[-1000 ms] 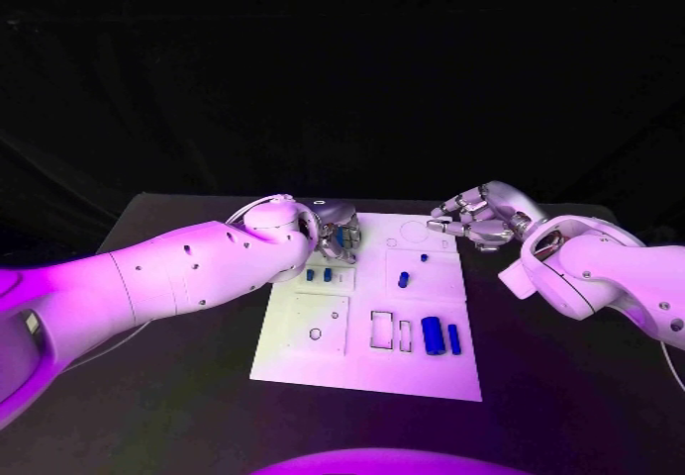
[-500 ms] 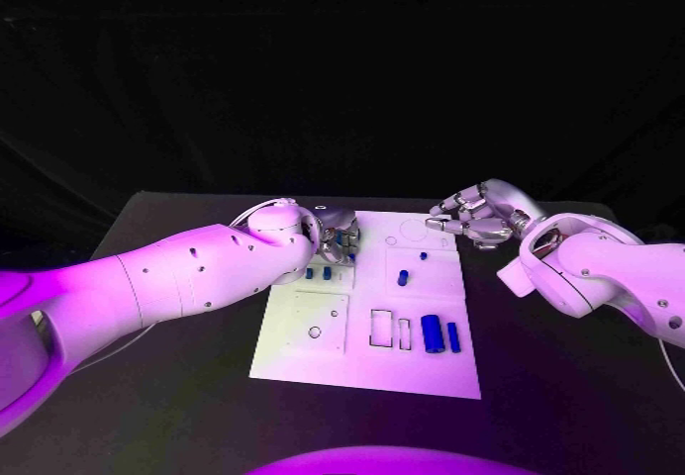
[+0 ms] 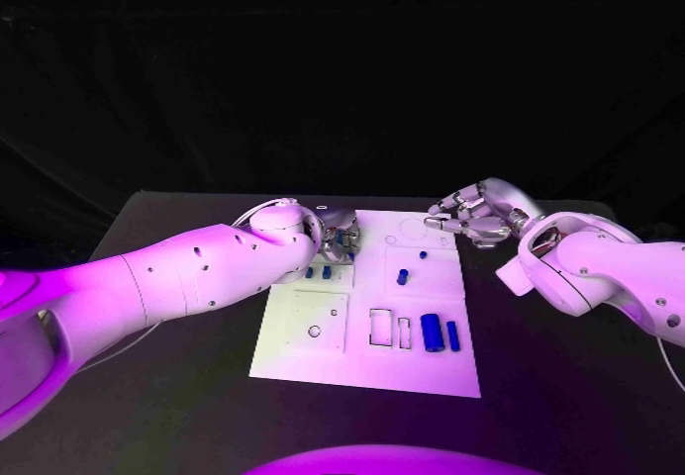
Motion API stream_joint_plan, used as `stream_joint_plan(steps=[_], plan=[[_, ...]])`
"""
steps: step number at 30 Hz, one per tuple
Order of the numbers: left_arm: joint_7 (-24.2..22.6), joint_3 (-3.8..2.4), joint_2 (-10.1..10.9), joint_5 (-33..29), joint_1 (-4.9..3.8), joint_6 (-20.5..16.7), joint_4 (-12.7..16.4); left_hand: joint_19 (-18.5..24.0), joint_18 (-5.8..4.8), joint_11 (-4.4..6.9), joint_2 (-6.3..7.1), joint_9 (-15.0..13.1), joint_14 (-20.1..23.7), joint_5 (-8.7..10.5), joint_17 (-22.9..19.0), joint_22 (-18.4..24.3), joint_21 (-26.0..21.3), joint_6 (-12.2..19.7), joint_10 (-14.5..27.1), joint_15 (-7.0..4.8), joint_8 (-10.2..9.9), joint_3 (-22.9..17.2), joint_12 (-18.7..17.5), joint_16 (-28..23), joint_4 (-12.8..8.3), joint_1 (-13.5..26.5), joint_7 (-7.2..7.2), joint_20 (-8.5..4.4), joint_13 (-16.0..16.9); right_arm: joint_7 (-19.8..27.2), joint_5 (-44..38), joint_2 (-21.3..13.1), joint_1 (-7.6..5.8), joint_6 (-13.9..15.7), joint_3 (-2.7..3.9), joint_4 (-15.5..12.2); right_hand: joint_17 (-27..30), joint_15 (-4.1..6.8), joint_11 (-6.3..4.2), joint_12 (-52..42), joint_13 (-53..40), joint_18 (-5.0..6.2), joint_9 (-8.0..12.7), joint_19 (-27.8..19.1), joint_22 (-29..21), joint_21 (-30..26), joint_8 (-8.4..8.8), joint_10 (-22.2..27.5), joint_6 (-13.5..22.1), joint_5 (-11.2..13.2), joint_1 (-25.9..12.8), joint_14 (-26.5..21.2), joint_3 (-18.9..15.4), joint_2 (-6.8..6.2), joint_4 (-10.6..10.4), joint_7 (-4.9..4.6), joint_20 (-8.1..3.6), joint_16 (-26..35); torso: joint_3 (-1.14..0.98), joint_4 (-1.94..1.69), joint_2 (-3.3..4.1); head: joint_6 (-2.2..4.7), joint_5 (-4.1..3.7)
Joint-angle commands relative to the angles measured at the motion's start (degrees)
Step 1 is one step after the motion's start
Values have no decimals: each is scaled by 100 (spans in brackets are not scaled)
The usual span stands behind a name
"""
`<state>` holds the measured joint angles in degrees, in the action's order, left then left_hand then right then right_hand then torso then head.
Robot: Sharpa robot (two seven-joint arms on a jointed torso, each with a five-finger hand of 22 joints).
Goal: Assemble the parts on the task board
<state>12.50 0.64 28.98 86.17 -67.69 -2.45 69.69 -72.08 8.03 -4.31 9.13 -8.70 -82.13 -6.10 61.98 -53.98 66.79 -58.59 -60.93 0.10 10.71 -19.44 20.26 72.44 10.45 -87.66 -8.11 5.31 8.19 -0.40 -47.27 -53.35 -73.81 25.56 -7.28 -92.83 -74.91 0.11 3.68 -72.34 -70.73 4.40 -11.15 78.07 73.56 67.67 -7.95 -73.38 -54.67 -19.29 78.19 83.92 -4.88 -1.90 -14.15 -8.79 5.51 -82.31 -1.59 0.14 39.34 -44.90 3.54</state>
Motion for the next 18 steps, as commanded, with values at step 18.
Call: stream_joint_plan(steps=[18], plan=[[-29, -6, -73, -112, 7, 89, -114, -52, -98, 20, -12, 48, -40, -12, -53, -197, 180, -251, -305, -39, -122, -340, -286, 88, -201, 8, 29, 6, -104, 42, -28, 12, 4, -48, 0, -10, -289, 49, 0, -2, -20, 83, -7, -30, -5, -25, -33, 1, 26, -30, 3, 316, -19, 32, 19, 33, 3, 22, 3, 1, -7, 0, -20]])
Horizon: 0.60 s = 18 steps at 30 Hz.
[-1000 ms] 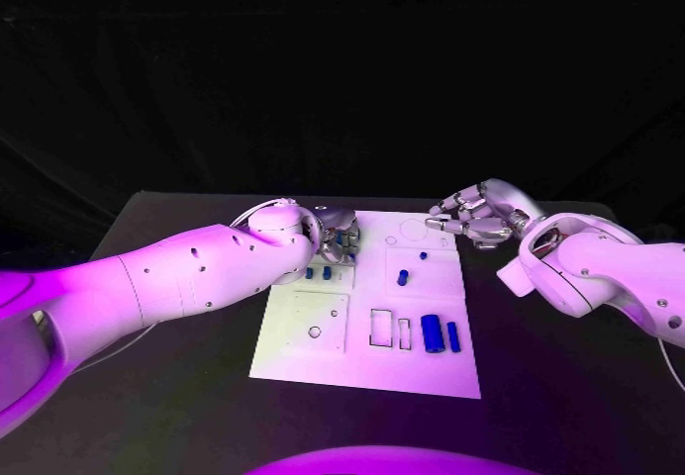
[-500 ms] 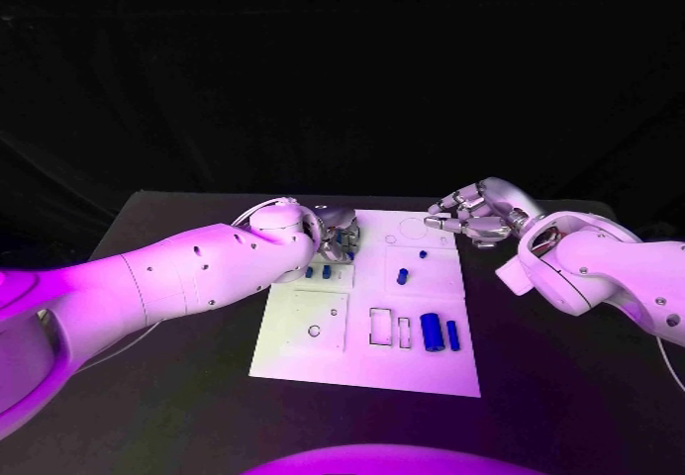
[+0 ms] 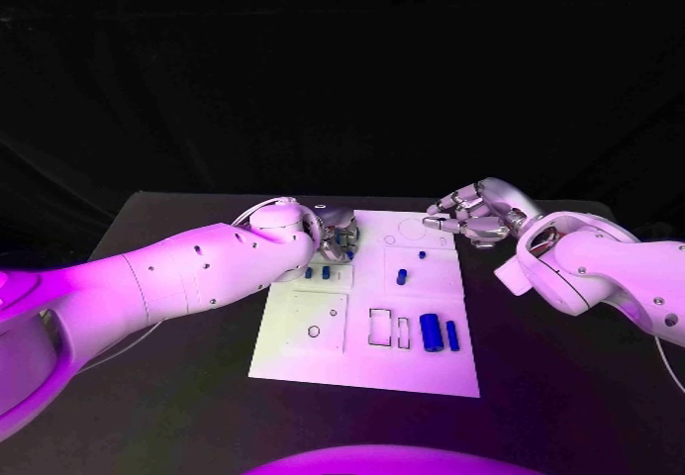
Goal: Assemble the parts on the task board
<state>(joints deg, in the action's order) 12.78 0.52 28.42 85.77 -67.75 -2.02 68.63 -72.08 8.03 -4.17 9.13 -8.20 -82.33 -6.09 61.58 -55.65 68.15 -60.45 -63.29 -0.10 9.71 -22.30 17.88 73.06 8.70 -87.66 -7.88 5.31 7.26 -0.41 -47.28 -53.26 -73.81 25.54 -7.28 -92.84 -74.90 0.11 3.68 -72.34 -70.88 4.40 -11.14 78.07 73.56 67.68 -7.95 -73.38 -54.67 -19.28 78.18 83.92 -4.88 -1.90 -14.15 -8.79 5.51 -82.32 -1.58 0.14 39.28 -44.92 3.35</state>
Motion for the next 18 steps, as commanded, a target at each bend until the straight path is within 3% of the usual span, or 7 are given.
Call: stream_joint_plan(steps=[1, 4, 12, 18], plan=[[-74, 7, -14, -83, 14, 22, -10, -56, -100, 12, -7, 1, -22, 30, -20, -46, 59, -90, -108, -23, -31, -80, -85, 31, -45, 19, 8, 2, -20, 45, -27, 2, 3, -45, 0, -10, -289, 49, 0, -2, -5, 83, -8, -30, -5, -25, -33, 1, 26, -30, 3, 316, -19, 32, 20, 33, 3, 22, 0, -3, -4, 2, -2], [-127, 7, 0, -129, 16, -62, -11, -83, -114, 22, 3, 13, -32, 141, -47, -128, 126, -175, -243, -36, -71, -171, -226, 51, -114, 71, 19, -7, -49, 48, -27, 0, 3, -40, 0, -13, -289, 49, 0, -2, -5, 83, -8, -30, -5, -25, -33, 1, 26, -30, 3, 316, -19, 32, 20, 33, 3, 22, 0, -6, -4, 9, -3], [-228, 3, 73, -347, 20, -263, 26, -113, -126, 33, 33, 21, -34, 154, -100, -203, 184, -239, -338, -39, -102, -212, -325, 47, -160, 140, 16, -14, -63, 56, -27, 1, 3, -27, 0, -12, -294, 49, 0, -10, -13, 84, -9, -32, -8, -29, -35, -7, 23, -32, 1, 318, -21, 34, 19, 34, 3, 20, 5, -2, -5, 31, -2], [-256, -71, 214, -494, 20, -394, 161, -124, -129, 33, 47, 25, -38, 154, -112, -227, 203, -258, -370, -40, -116, -223, -363, 49, -171, 173, 12, -17, -67, 61, -27, -1, 4, -18, 0, -6, -294, 49, 0, -10, -13, 84, -9, -32, -8, -29, -35, -7, 23, -32, 1, 318, -21, 34, 19, 34, 3, 20, 3, -9, -7, 56, -6]])
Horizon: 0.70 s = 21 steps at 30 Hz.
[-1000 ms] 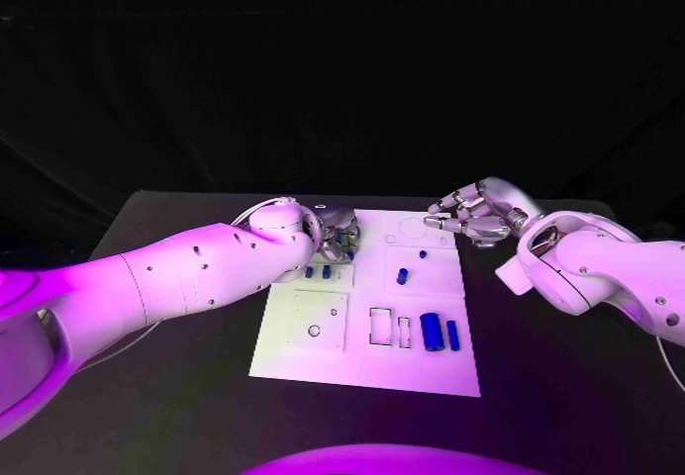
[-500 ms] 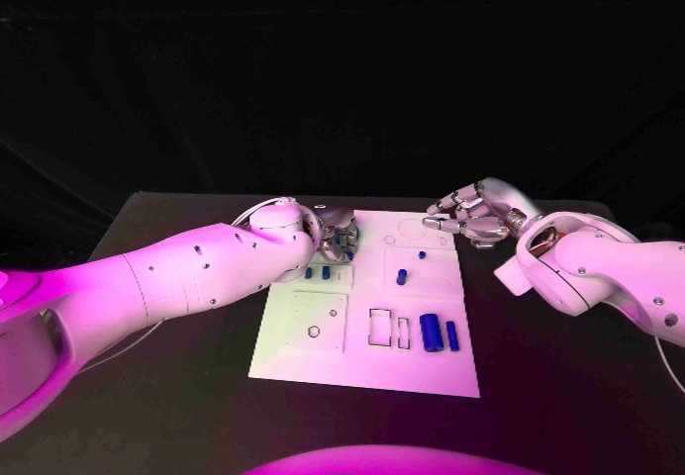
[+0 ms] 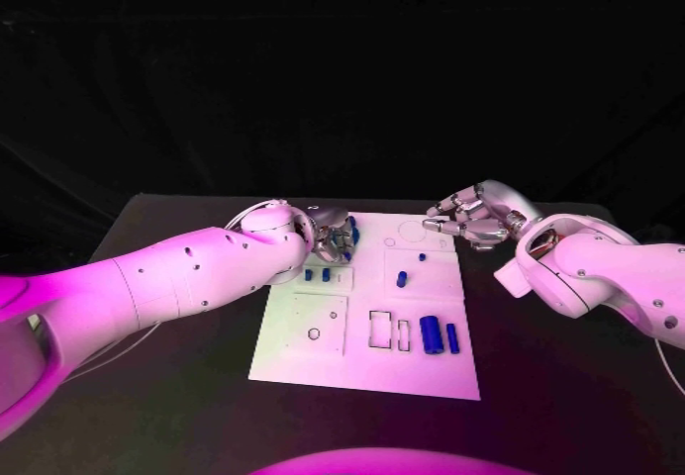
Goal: Assemble the parts on the task board
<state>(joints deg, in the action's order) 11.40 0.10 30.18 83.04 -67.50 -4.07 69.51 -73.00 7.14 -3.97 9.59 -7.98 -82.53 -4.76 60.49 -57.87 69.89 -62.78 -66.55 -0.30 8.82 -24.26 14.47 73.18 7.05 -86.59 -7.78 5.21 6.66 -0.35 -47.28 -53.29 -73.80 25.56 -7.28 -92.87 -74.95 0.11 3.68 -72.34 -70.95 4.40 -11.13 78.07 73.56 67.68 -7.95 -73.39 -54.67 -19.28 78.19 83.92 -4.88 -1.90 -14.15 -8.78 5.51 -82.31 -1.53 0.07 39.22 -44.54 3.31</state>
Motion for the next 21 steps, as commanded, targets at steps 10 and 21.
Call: stream_joint_plan(steps=[10, 21], plan=[[-112, -218, 450, -478, -25, -192, 536, -27, -42, 4, 41, 19, -34, 16, 37, -7, 34, -18, -62, -15, -71, -51, -96, 71, -46, 89, -9, -4, -19, 48, -27, -13, 4, -15, 1, 14, -290, 49, 0, -10, -6, 84, -9, -32, -8, -29, -36, -7, 23, -32, 1, 318, -21, 34, 19, 34, 3, 20, -7, -13, -4, 25, 17], [4, -269, 868, -611, -90, 22, 767, -46, -51, 4, 53, 21, -30, 19, 11, -48, 60, -30, -82, -16, -78, -54, -114, 61, -52, 106, -10, 1, -19, 36, -27, -32, 4, -14, 1, 4, -290, 49, 0, -10, -6, 84, -9, -32, -8, -29, -36, -7, 23, -32, 1, 318, -21, 34, 19, 34, 3, 20, 1, -6, 7, 34, 36]])
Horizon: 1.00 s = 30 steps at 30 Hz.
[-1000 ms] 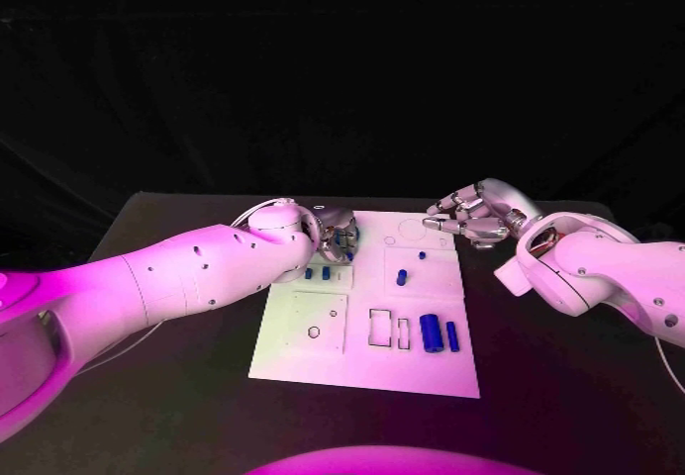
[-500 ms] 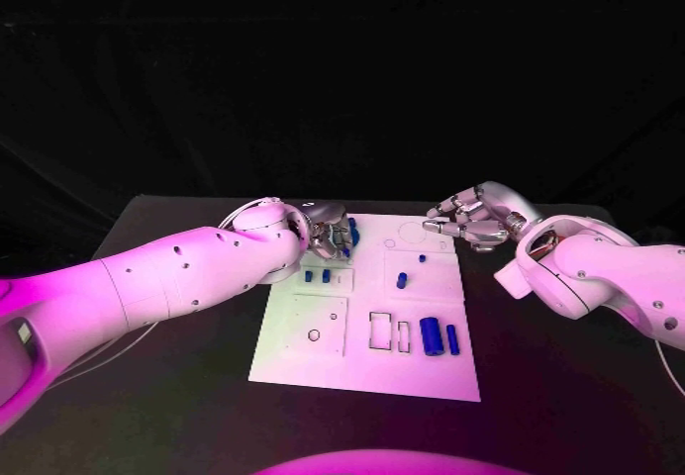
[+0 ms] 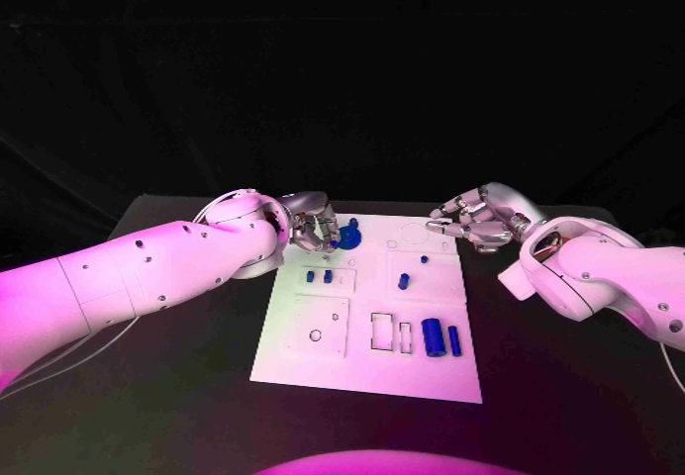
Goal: Assemble the parts on the task board
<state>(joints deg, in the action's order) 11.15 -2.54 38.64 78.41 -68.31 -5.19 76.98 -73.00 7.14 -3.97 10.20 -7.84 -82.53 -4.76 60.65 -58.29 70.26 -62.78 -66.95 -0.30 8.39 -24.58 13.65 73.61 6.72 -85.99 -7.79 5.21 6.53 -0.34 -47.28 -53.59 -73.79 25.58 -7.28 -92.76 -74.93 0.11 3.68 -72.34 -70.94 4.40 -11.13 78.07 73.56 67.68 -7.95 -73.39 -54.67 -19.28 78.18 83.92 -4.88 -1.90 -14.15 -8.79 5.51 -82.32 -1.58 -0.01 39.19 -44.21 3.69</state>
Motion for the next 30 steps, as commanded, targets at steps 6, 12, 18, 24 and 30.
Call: stream_joint_plan(steps=[6, 12, 18, 24, 30], plan=[[42, -5, 67, -121, -2, 172, -16, -50, -53, 4, -6, 8, -31, 19, -5, -15, 29, -33, -47, -16, -39, -27, -40, 20, -26, 47, -9, 3, -6, 35, -27, 3, 3, -18, 1, -8, -291, 49, 0, -10, -7, 84, -10, -32, -7, -29, -36, -7, 23, -32, 1, 317, -21, 34, 19, 34, 3, 20, 6, 12, 10, -4, 43], [57, -1, 40, -69, 17, 230, -132, -54, -55, 4, -5, 8, -29, 18, -17, -26, 36, -38, -52, -16, -41, -32, -47, 14, -31, 46, -9, 3, -7, 35, -27, 8, 3, -21, 1, -8, -291, 49, 0, -10, -7, 84, -10, -32, -7, -29, -36, -7, 23, -32, 1, 317, -21, 34, 19, 34, 3, 20, 5, 11, 12, -18, 43], [60, 8, -29, -32, 57, 298, -260, -54, -55, 4, -5, 8, -29, 18, -17, -26, 36, -38, -52, -16, -41, -32, -47, 14, -31, 46, -9, 3, -7, 36, -27, 10, 3, -23, 1, -12, -291, 49, 0, -10, -7, 84, -10, -32, -7, -29, -36, -7, 23, -32, 1, 317, -21, 34, 19, 34, 3, 20, 6, 15, 14, -25, 33], [77, 12, -54, -23, 76, 357, -300, -55, -55, 4, -5, 9, -25, 18, -34, -28, 38, -41, -57, -15, -43, -36, -52, 6, -35, 47, -10, 3, -7, 36, -27, 11, 4, -22, 1, -12, -291, 49, 0, -10, -7, 84, -10, -32, -7, -29, -36, -7, 23, -32, 1, 317, -21, 34, 19, 34, 3, 20, 0, 16, 11, -40, 31], [87, 13, -75, -21, 81, 399, -323, -50, -52, 2, -2, 10, -23, 20, -42, -20, 34, -42, -60, -14, -47, -37, -58, 3, -36, 52, -12, 3, -7, 35, -27, 15, 4, -22, 1, -13, -291, 49, 0, -10, -7, 84, -10, -32, -7, -29, -36, -7, 23, -32, 1, 317, -21, 34, 19, 34, 3, 20, 0, 10, 7, -42, 35]])
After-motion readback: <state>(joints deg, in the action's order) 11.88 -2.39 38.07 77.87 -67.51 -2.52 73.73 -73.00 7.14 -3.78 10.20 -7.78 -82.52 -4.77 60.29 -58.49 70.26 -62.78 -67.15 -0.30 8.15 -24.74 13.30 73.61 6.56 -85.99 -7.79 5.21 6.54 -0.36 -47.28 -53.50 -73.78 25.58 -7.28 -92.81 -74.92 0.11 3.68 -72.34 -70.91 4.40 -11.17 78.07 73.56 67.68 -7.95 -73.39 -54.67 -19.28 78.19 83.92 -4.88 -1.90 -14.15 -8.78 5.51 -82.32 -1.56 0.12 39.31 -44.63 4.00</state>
